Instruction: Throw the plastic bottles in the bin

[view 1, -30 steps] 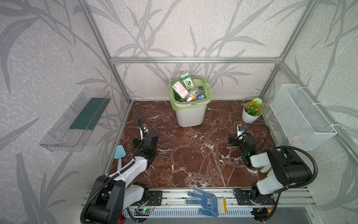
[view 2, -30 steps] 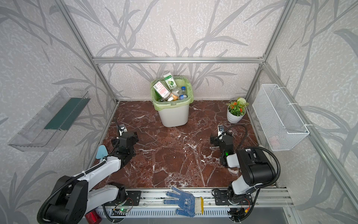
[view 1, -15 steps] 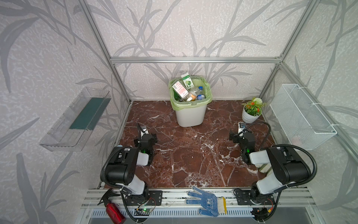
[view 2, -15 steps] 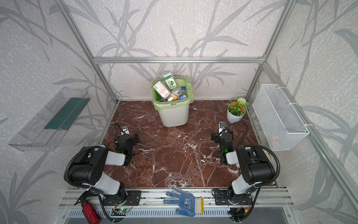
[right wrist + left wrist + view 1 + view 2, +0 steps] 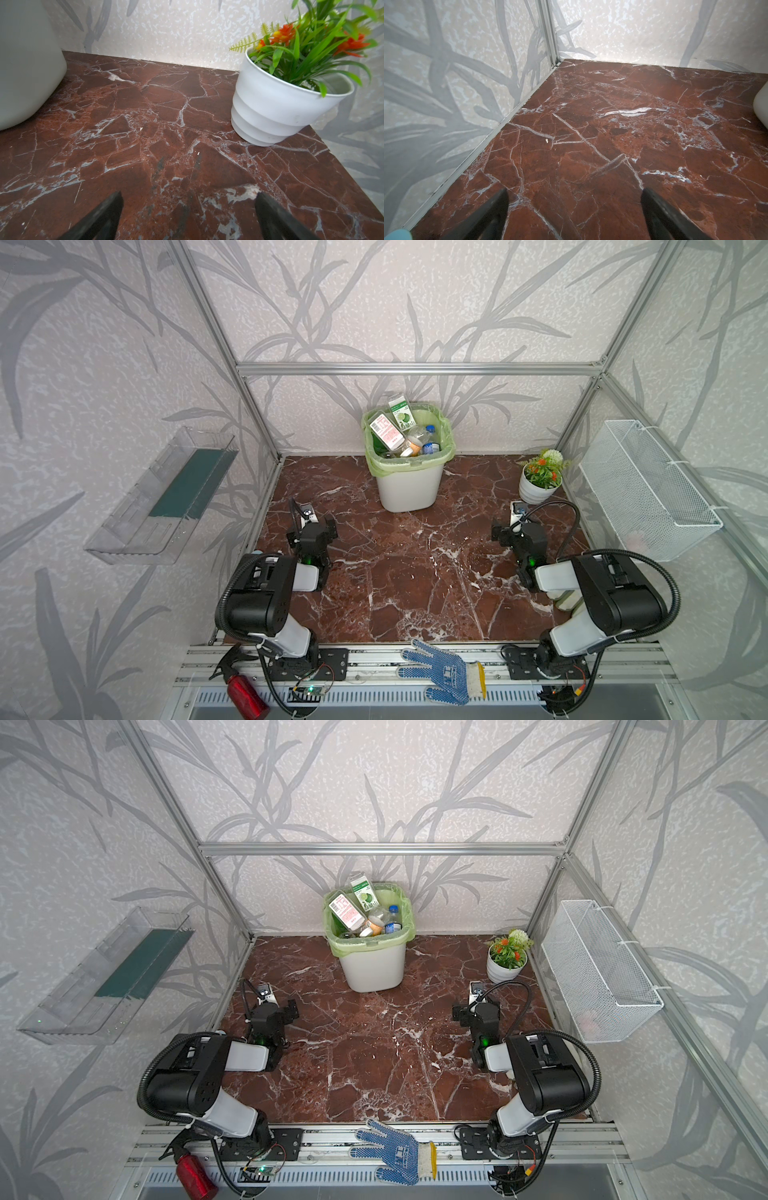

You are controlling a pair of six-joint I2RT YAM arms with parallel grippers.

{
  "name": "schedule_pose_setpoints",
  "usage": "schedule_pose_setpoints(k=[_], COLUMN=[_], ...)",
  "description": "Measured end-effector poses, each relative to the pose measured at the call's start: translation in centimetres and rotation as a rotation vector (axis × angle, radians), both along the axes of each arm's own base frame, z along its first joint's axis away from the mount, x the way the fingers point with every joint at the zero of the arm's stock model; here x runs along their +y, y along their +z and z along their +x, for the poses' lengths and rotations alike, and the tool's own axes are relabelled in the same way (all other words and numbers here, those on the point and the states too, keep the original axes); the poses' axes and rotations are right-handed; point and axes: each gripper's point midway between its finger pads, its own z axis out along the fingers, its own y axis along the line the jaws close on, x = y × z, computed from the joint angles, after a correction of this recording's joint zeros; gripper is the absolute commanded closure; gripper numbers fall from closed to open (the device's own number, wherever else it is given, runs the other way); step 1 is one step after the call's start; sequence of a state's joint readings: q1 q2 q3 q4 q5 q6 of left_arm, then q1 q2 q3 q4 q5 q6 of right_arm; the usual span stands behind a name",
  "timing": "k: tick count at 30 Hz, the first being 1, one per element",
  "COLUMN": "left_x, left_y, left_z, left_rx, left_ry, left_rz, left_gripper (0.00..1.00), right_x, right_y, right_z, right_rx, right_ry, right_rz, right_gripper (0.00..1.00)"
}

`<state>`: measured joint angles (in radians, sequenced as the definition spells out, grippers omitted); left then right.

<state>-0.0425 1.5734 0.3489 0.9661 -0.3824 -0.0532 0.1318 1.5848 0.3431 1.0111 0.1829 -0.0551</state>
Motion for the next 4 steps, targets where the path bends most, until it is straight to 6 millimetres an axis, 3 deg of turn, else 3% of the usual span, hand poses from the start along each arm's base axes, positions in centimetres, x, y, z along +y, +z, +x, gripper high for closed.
schedule_pose_setpoints(k=[4], left_x=[0.0], left_y=[0.0], left_z=[0.0], left_rx=[0.0], left_ry=[0.0], left_rz=[0.0], left_gripper=[0.01], right_x=[0.0], right_y=[0.01], right_z=[0.01], right_rx=[0.0], right_ry=[0.0], right_rz=[0.0], right_gripper=[0.01])
